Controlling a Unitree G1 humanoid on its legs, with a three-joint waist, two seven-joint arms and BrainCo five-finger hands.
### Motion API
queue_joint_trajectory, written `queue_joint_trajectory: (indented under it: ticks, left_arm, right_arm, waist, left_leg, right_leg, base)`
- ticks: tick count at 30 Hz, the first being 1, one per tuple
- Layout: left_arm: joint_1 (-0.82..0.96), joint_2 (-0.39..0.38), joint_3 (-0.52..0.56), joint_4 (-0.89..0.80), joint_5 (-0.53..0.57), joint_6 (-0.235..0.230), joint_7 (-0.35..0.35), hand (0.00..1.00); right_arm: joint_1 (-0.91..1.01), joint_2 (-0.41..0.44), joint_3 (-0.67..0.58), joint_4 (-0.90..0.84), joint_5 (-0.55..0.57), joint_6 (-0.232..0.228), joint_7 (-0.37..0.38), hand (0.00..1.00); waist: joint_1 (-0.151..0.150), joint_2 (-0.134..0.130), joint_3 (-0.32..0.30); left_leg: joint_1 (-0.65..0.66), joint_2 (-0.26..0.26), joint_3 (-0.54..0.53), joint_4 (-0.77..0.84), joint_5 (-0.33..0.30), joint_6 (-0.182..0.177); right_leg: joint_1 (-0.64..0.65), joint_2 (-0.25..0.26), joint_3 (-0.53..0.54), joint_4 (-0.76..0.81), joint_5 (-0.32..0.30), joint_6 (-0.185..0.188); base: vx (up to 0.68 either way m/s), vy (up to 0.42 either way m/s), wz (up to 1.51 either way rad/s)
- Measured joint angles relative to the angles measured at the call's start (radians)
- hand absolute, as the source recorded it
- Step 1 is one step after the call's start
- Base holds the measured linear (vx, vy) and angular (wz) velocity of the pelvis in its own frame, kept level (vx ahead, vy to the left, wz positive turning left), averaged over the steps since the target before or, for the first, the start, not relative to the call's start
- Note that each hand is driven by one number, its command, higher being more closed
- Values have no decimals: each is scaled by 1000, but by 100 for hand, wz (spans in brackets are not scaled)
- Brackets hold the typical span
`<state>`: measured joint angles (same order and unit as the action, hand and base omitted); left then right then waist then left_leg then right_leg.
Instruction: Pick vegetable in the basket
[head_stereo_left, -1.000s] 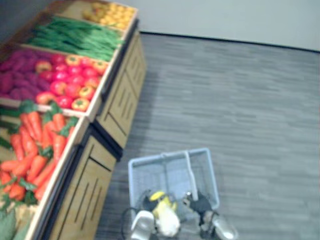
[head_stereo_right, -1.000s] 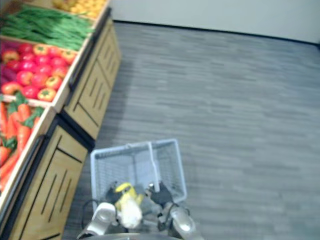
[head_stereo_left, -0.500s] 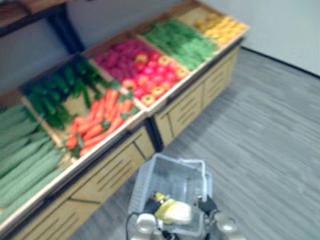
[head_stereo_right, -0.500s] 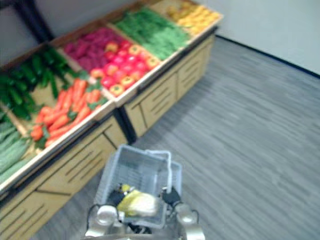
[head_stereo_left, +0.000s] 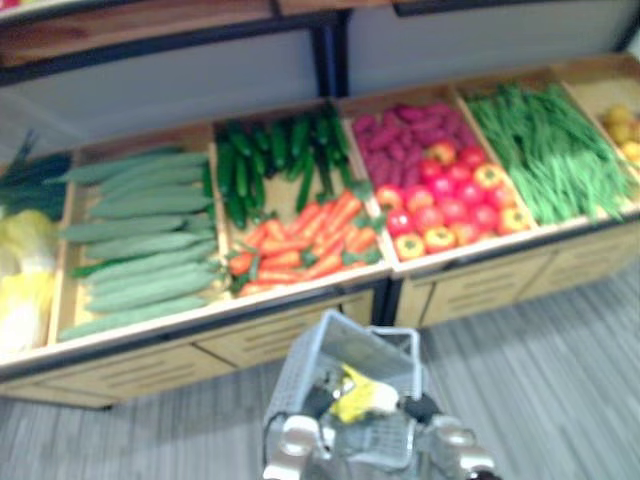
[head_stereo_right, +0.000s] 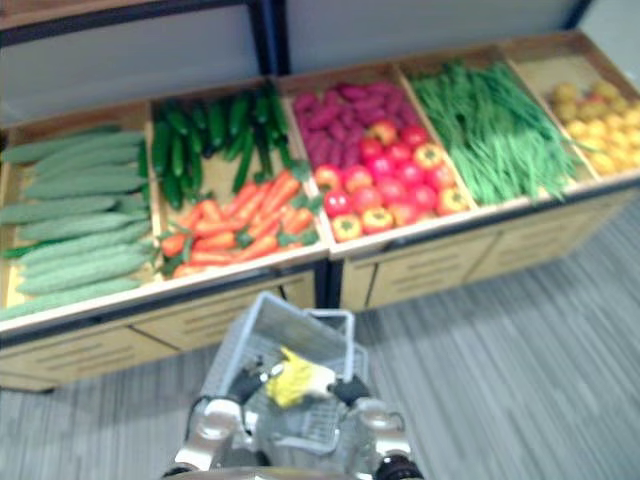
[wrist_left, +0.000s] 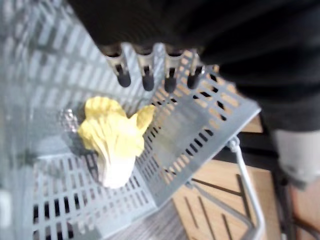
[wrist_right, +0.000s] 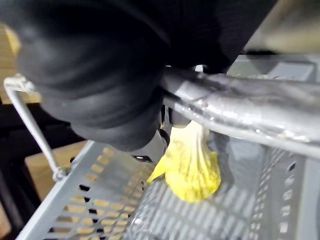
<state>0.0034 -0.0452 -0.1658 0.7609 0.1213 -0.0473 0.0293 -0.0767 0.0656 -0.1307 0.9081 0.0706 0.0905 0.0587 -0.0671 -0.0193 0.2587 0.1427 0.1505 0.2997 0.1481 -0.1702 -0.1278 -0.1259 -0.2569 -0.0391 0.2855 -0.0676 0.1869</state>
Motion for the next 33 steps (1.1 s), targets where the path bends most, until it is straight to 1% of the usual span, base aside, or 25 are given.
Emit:
queue_joint_trajectory:
  ticks: [1,2,3,4,5,6,8,11,13,15,16,17,19,20,22,23,24,25,27,30,31,33]
  left_arm:
    - [-11,1,-17,-9,-1,-3,-1,0]
    - [-21,1,-26,-46,-15,-2,-6,0]
    - [-29,1,-30,-78,-39,-9,-17,0]
    - [-29,1,-31,-96,-39,-10,-35,0]
    - [-24,2,-44,-122,-39,-10,-59,0]
    - [-8,2,-50,-153,-43,-11,-76,0]
    - [16,2,-55,-200,-80,-12,-87,0]
    - [59,3,-52,-266,-151,-16,-88,0]
    - [86,3,-30,-330,-188,-18,-88,0]
    - [95,9,5,-365,-202,-20,-85,0]
    - [100,13,52,-381,-224,-19,-71,0]
    - [101,16,65,-384,-229,-19,-68,0]
    - [102,70,116,-406,-241,-18,-44,0]
    - [102,83,119,-414,-250,-18,-41,0]
    - [113,114,122,-472,-275,-19,-36,0]
    - [116,118,122,-485,-275,-19,-36,0]
    - [116,125,113,-505,-275,-19,-37,0]
    - [113,128,111,-521,-275,-19,-39,0]
    - [110,137,113,-539,-275,-21,-36,0]
    - [107,182,133,-564,-275,-28,-32,0]
    - [105,188,141,-571,-275,-31,-26,0]
    - [76,215,168,-588,-261,-33,4,0]
  right_arm:
    - [-36,0,-43,32,1,-4,-7,100]
    - [-53,-1,-52,33,6,-13,-9,100]
    - [-74,-2,-92,53,7,-8,-24,100]
    - [-75,-2,-110,58,7,-4,-25,100]
    - [-73,-1,-141,62,7,-5,-26,100]
    - [-73,-1,-151,76,7,-3,-28,100]
    - [-73,-1,-172,83,7,-4,-28,100]
    - [-72,0,-192,99,7,-2,-64,100]
    - [-70,0,-216,108,7,-2,-75,100]
    - [-70,0,-230,108,6,-2,-99,100]
    - [-69,-6,-266,99,6,-5,-112,100]
    - [-67,-11,-272,97,5,-5,-116,100]
    - [-56,-36,-297,86,6,-2,-117,100]
    - [-55,-36,-298,86,6,-1,-118,100]
    - [-46,-35,-354,77,6,1,-123,100]
    - [-43,-35,-369,75,6,1,-123,100]
    - [-30,-35,-386,69,6,1,-124,100]
    - [-17,-33,-399,60,6,0,-124,100]
    - [-6,-30,-422,58,6,8,-132,100]
    - [0,-25,-423,63,6,15,-137,100]
    - [0,-25,-422,64,6,16,-137,100]
    - [2,-25,-419,63,6,16,-137,100]
  waist:
    - [-7,37,0]
    - [-8,62,-5]
    - [-10,82,-4]
    - [-12,87,-5]
    - [-12,92,-8]
    - [-12,100,-13]
    - [-11,101,-14]
    - [-4,102,-14]
    - [-2,102,-14]
    - [-1,106,-13]
    - [-3,111,-12]
    - [-4,112,-13]
    - [-10,117,-13]
    - [-10,117,-13]
    - [-8,117,-18]
    - [-9,117,-24]
    - [-11,113,-39]
    - [-12,113,-52]
    - [-9,107,-54]
    - [-7,92,-61]
    - [-7,91,-62]
    - [-7,89,-63]
  left_leg:
    - [-7,27,-14,-19,9,-12]
    - [-18,26,-31,-44,37,-36]
    - [-11,21,-36,-73,49,-26]
    - [-9,22,-34,-82,56,-24]
    - [-1,33,-38,-92,74,-20]
    - [5,45,-39,-96,77,-23]
    - [8,49,-39,-105,77,-23]
    - [7,47,-34,-113,75,-25]
    - [5,43,-31,-110,74,-26]
    - [0,41,-33,-101,72,-23]
    - [-10,41,-34,-77,60,-14]
    - [-14,41,-34,-68,56,-10]
    - [-25,37,-33,-31,37,20]
    - [-24,33,-33,-31,37,21]
    - [-16,7,-43,-74,50,41]
    - [-15,-2,-49,-93,63,43]
    - [-15,-20,-68,-136,96,31]
    - [-7,-33,-85,-176,125,28]
    - [21,-42,-103,-223,153,22]
    - [35,-43,-116,-239,161,19]
    - [35,-43,-116,-239,161,19]
    - [40,-43,-118,-240,163,17]
  right_leg:
    - [-6,30,-14,8,4,-15]
    - [-7,61,20,-14,5,-16]
    - [1,83,13,-26,4,-17]
    - [10,90,6,-35,2,-19]
    - [27,101,-2,-53,2,-23]
    - [46,114,-5,-79,7,-30]
    - [63,120,-11,-107,18,-40]
    - [95,121,-10,-181,60,-39]
    - [120,119,-5,-234,85,-41]
    - [129,117,-7,-250,92,-41]
    - [130,114,-11,-245,87,-42]
    - [130,113,-12,-244,84,-41]
    - [129,98,-33,-205,55,-35]
    - [129,92,-39,-194,47,-31]
    - [135,61,-69,-180,35,-24]
    - [135,53,-76,-184,36,-22]
    - [140,39,-96,-203,42,-13]
    - [157,29,-120,-226,47,-8]
    - [196,24,-150,-256,64,-8]
    - [223,24,-171,-282,76,-11]
    - [224,25,-171,-284,78,-13]
    - [229,25,-172,-285,79,-16]
  base:
    - [203,-364,92]
    - [118,-239,12]
    - [92,-190,5]
    - [69,-166,10]
    - [50,-136,12]
    - [39,-112,10]
    - [-6,-28,8]
    - [-37,37,4]
    - [-50,52,3]
    - [-49,19,5]
    - [-36,6,7]
    - [-20,3,10]
    - [-19,8,21]
    - [-31,23,35]
    - [-33,45,39]
    - [-2,56,48]
    - [42,52,57]
    - [62,46,61]
    - [61,29,45]
    - [31,11,18]
    - [0,0,0]
    - [-16,0,1]
